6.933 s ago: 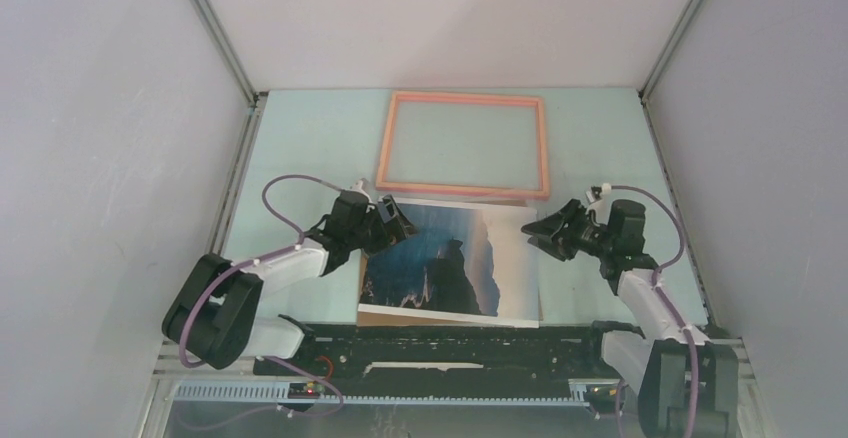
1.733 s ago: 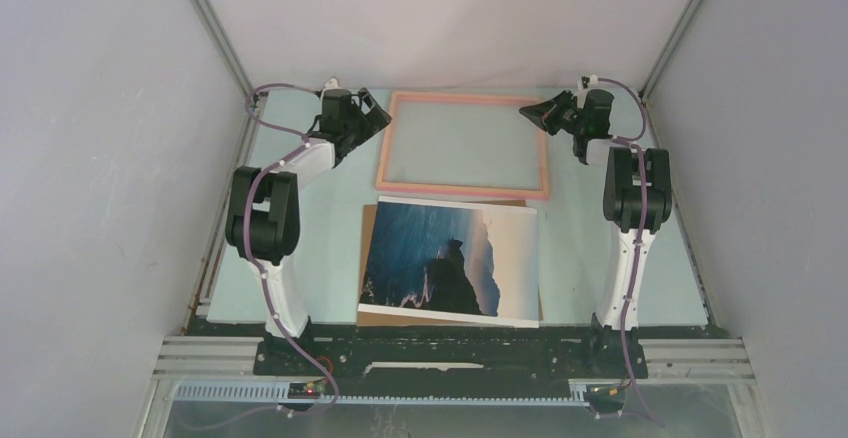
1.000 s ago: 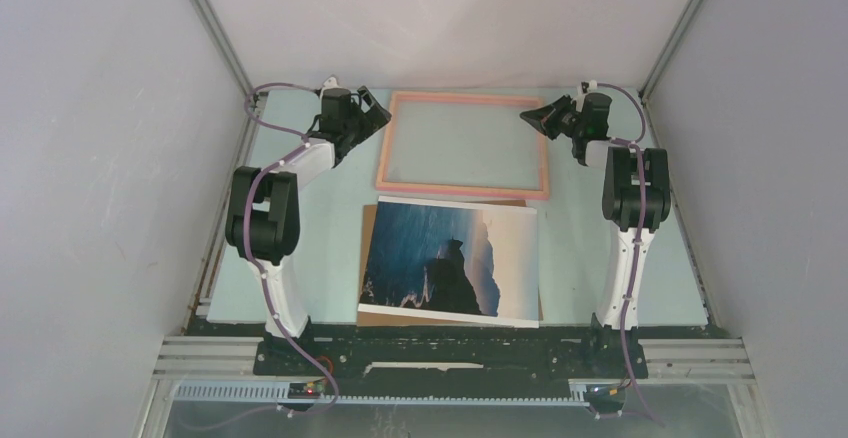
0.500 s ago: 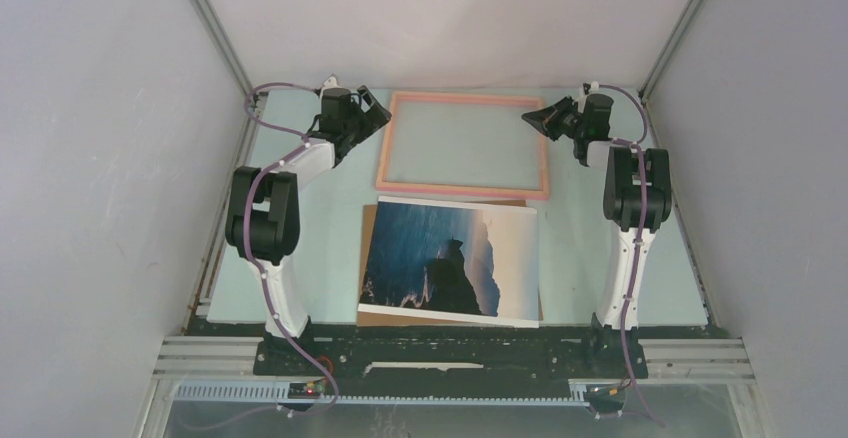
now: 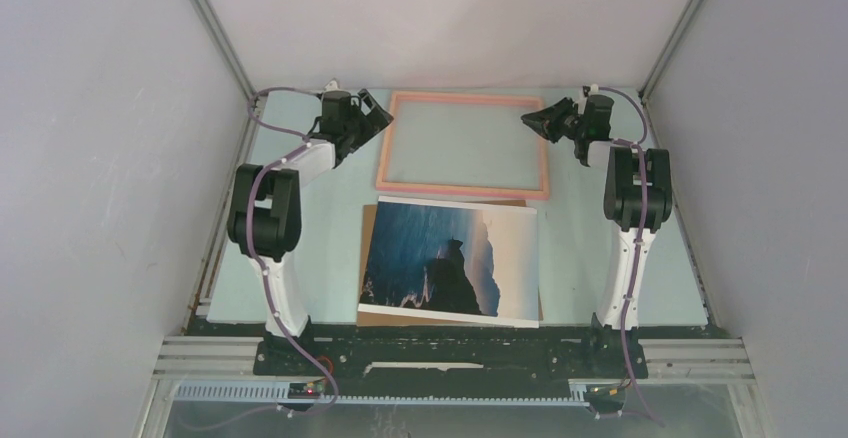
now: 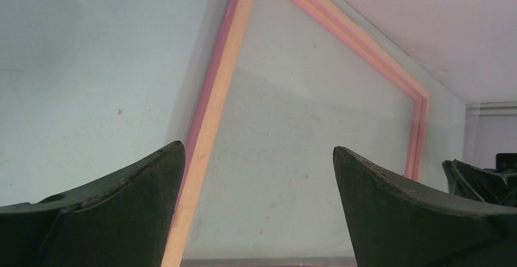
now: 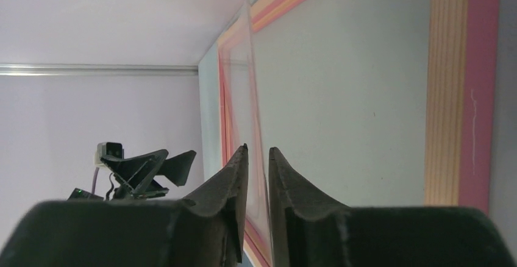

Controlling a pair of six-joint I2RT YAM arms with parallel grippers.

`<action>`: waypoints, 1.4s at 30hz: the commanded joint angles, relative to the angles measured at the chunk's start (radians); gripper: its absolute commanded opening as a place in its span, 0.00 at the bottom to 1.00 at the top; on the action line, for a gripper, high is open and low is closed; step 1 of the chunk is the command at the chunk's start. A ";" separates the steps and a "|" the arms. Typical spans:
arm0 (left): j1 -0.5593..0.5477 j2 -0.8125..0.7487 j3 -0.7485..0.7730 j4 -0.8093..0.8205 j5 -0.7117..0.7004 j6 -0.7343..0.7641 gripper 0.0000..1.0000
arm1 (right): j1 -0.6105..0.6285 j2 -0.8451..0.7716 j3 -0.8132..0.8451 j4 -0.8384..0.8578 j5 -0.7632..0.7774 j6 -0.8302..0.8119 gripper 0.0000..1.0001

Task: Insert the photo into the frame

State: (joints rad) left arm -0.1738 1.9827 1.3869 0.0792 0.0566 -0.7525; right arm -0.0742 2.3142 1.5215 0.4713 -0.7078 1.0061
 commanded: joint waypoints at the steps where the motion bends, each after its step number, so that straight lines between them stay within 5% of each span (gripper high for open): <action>1: 0.019 0.027 0.053 0.017 0.043 -0.032 1.00 | 0.001 -0.004 0.013 -0.030 -0.042 0.008 0.28; 10: 0.023 0.081 0.091 -0.009 0.085 -0.070 1.00 | 0.005 0.002 0.043 -0.143 -0.061 -0.010 0.32; 20: 0.031 0.098 0.091 0.002 0.116 -0.099 1.00 | 0.001 0.035 0.139 -0.263 -0.067 -0.002 0.02; 42: 0.039 0.089 0.069 0.036 0.130 -0.112 1.00 | -0.003 0.067 0.015 0.081 -0.123 0.323 0.00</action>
State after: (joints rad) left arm -0.1444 2.0872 1.4326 0.0856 0.1699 -0.8494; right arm -0.0822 2.3833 1.5684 0.4412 -0.8192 1.2472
